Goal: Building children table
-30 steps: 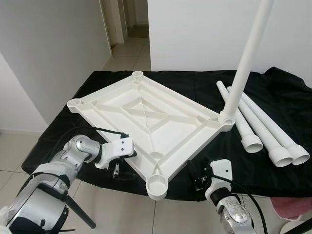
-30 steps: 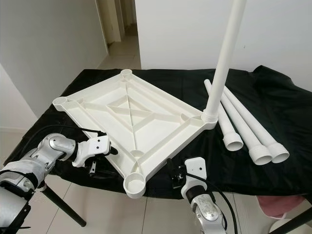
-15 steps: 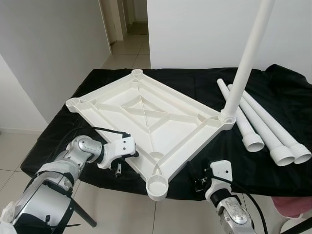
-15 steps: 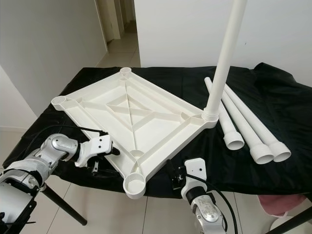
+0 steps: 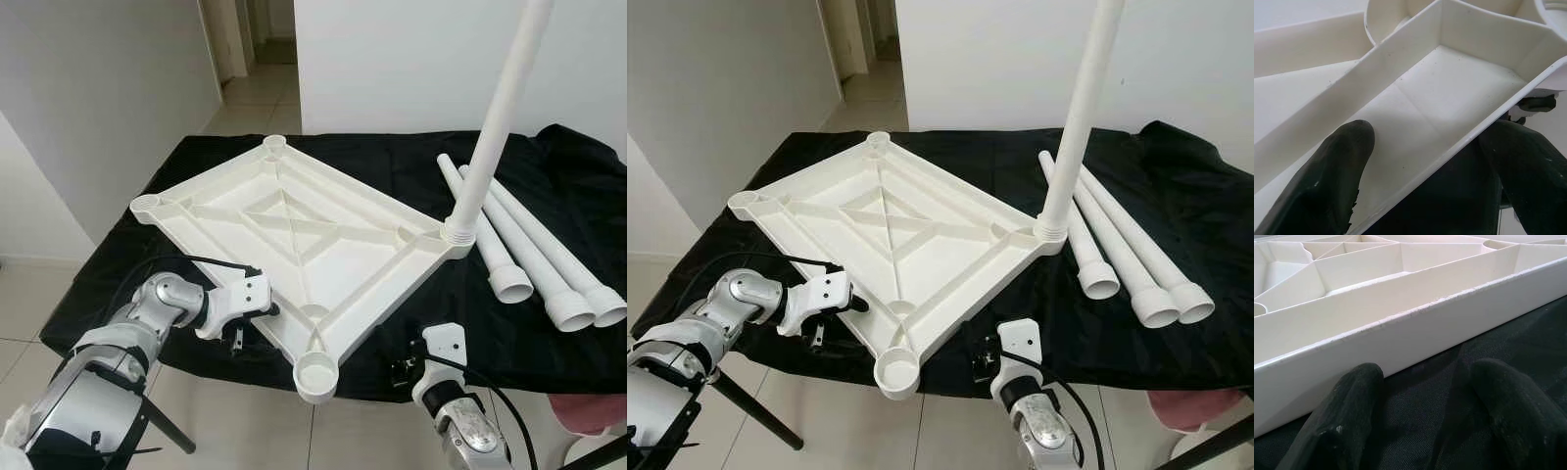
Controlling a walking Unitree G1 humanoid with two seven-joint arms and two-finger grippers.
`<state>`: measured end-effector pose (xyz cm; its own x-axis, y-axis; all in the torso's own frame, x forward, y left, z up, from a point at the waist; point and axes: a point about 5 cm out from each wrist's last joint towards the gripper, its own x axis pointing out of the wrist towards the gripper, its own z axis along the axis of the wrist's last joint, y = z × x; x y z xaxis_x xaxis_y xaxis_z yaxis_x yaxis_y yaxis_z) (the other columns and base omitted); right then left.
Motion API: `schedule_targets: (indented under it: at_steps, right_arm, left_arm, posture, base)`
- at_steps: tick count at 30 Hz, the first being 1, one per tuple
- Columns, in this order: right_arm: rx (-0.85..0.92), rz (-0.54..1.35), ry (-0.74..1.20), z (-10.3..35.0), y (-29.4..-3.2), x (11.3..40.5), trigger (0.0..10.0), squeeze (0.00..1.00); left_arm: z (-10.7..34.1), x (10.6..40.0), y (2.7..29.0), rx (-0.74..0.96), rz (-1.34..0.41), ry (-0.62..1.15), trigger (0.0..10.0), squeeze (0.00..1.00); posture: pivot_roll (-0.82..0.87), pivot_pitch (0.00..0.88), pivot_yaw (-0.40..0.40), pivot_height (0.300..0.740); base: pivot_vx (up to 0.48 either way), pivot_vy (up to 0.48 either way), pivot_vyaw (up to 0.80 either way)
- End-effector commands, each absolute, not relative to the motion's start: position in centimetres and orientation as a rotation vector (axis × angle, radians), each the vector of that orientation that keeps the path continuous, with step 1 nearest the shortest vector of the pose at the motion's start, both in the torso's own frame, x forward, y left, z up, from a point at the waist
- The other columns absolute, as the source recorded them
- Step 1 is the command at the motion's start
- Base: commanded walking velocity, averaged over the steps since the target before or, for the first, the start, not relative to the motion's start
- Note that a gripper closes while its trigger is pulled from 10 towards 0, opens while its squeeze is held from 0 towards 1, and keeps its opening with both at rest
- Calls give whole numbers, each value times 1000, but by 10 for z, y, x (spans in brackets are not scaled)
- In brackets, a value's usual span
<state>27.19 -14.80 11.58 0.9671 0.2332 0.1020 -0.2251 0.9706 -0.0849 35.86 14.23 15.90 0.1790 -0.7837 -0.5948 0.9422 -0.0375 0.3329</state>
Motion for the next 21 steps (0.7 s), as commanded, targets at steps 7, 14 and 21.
schedule_targets:
  at_steps: [7,14,21]
  right_arm:
    - [-65,237,-71,109,-146,269,10000,0]
    - [-65,241,-68,108,-145,270,10000,0]
    - [-66,241,-71,109,-146,271,10000,0]
  left_arm:
    - [146,354,148,768,-1441,335,0,0]
    - [147,352,149,781,-1467,338,9922,0]
    - [160,354,150,715,-1505,320,0,0]
  posture:
    - [-58,182,115,740]
    - [-56,182,111,740]
    - [-56,180,108,740]
  base:
    - [0,0,0]
    - [0,0,0]
    - [0,0,0]
